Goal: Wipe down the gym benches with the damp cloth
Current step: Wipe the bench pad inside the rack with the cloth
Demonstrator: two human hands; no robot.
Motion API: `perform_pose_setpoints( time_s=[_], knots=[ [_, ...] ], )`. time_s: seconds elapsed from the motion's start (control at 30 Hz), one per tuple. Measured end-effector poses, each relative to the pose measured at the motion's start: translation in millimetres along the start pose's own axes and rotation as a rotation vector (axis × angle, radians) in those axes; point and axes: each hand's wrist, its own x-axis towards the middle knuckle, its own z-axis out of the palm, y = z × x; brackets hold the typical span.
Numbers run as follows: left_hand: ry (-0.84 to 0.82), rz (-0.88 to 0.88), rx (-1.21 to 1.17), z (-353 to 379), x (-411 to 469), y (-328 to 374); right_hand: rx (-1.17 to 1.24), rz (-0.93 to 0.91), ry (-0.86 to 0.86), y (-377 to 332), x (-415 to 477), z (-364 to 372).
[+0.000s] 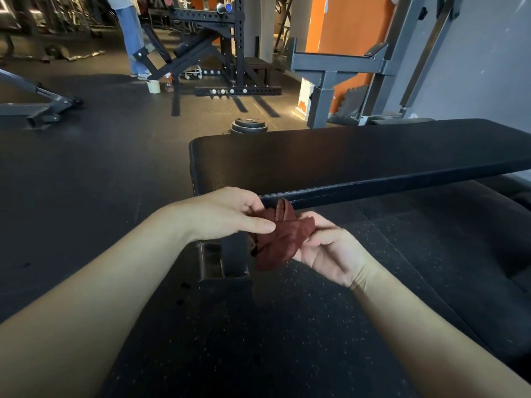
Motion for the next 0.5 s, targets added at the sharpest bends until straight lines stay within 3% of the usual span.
perform_pose_setpoints(
  time_s=[0.3,0.5],
  knots=[
    [0.01,-0.026,0.066,-4,-5,5,-0.121,0.058,0.109,6,0,-8],
    [0.072,-0.014,0.106,-1,-8,15,-0.03,0.083,0.099,9,2,-18]
  ],
)
